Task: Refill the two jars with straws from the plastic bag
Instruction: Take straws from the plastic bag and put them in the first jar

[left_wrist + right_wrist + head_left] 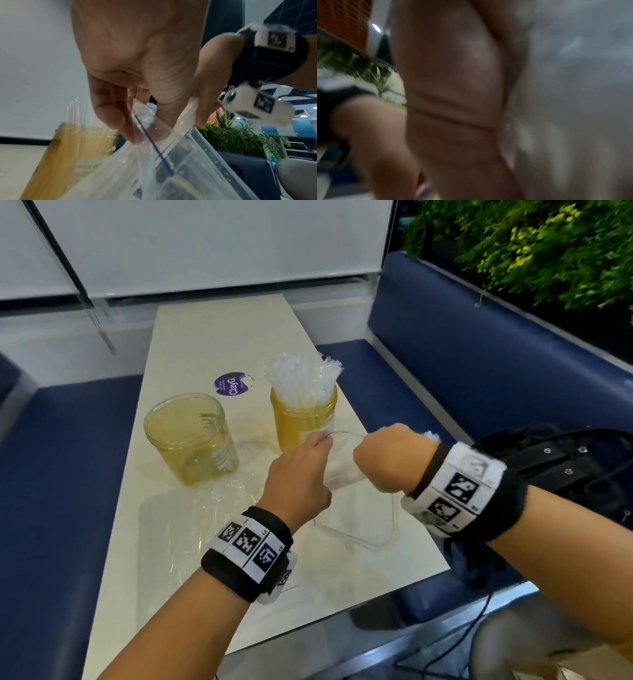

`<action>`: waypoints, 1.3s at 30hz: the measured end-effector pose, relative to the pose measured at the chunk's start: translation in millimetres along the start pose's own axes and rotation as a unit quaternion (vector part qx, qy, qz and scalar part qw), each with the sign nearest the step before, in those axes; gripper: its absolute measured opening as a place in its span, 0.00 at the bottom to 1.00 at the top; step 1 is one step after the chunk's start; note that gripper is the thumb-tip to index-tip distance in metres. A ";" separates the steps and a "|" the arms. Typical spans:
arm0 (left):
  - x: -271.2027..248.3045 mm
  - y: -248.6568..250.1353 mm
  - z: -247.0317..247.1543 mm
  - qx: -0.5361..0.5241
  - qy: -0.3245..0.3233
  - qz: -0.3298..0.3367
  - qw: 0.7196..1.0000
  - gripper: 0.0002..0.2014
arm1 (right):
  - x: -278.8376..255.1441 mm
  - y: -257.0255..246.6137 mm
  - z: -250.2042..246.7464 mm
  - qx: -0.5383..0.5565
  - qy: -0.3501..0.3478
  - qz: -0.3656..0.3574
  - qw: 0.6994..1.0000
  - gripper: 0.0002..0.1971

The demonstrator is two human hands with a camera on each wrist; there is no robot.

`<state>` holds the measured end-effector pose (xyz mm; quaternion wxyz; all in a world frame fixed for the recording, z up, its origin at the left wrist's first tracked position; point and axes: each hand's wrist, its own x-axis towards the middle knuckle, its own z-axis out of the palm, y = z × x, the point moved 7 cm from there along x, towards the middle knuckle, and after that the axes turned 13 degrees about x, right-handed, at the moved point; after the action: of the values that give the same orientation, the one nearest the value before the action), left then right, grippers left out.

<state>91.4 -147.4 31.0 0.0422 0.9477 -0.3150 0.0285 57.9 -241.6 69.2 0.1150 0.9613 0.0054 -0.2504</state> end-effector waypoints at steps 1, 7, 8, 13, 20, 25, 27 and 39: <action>1.4 -4.4 0.8 0.001 -0.003 -0.014 1.000 0.39 | -8.4 9.6 -8.9 -0.032 0.007 0.008 0.999 0.12; 4.0 -47.8 -1.6 -0.091 0.005 -0.123 0.988 0.30 | -29.9 72.9 -76.0 0.041 -0.008 -0.023 0.999 0.09; 3.4 -54.1 0.3 -0.107 -0.006 -0.137 0.985 0.32 | -29.7 83.1 -87.7 0.123 0.012 -0.043 0.991 0.09; -4.7 -56.2 11.7 -0.095 -0.036 -0.091 0.991 0.32 | -6.0 100.1 -129.1 0.456 0.241 -0.152 0.843 0.09; -21.0 -48.5 21.8 -0.057 -0.022 -0.045 0.997 0.25 | 70.5 74.3 -153.9 0.752 0.354 -0.243 0.500 0.20; -21.3 -45.0 28.3 -0.103 -0.029 -0.030 0.994 0.24 | 143.0 53.4 -154.0 0.715 0.348 -0.222 0.565 0.14; -21.7 -52.0 26.7 -0.112 -0.027 -0.031 0.993 0.24 | 170.7 50.2 -139.3 0.699 0.329 -0.194 0.605 0.15; 29.3 -71.8 -72.1 -0.174 0.211 -0.070 0.959 0.16 | 204.4 44.1 -102.1 0.665 0.222 -0.206 0.683 0.14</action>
<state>155.8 -100.4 100.7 0.2737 0.9179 -0.2318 0.1698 288.7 -271.3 66.8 -0.6131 0.7875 0.0613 0.0155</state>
